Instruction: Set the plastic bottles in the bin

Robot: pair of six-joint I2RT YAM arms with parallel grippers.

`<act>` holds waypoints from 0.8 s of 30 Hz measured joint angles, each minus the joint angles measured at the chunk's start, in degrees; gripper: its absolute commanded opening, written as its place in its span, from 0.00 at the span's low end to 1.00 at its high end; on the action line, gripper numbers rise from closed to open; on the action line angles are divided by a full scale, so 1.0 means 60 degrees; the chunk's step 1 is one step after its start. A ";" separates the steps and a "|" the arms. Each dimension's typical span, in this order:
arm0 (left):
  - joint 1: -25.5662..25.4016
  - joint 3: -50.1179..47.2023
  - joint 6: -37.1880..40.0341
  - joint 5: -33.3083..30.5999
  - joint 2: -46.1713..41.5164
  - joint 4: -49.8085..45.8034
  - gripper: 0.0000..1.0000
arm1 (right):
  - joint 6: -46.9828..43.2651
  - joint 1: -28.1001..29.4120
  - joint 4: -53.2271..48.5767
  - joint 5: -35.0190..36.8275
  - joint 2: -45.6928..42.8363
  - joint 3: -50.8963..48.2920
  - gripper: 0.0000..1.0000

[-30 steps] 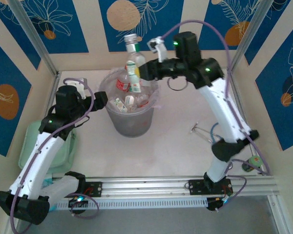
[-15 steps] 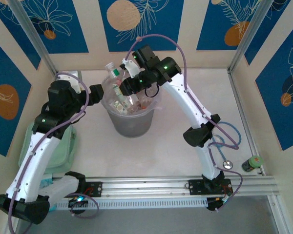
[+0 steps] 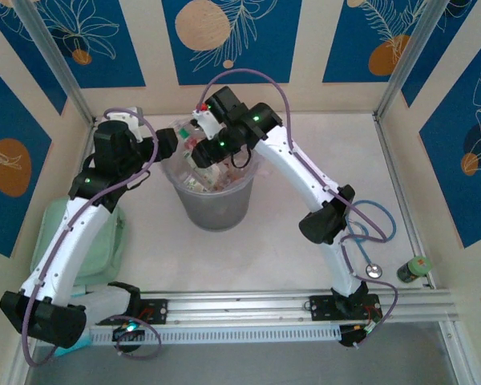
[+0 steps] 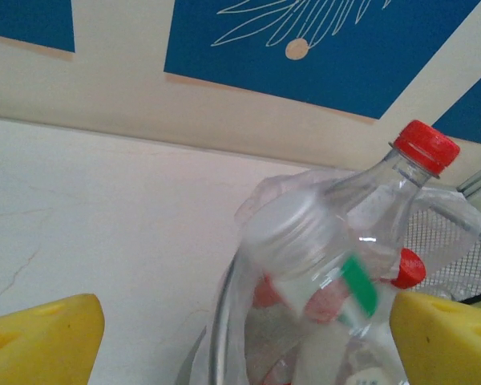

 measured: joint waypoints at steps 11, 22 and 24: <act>0.0000 -0.0062 -0.0178 0.0007 0.0277 0.0433 0.92 | 0.0033 0.0211 0.0470 0.0313 -0.0131 -0.0313 0.73; 0.0000 -0.0397 -0.0175 0.0000 0.0015 0.0441 0.92 | 0.0353 -0.0200 -0.0011 0.0379 -0.0583 0.0954 0.87; 0.0000 -0.0568 -0.0178 0.0011 -0.0229 0.0419 0.92 | 0.0361 -0.0288 0.0186 0.0426 -0.1016 0.0656 0.88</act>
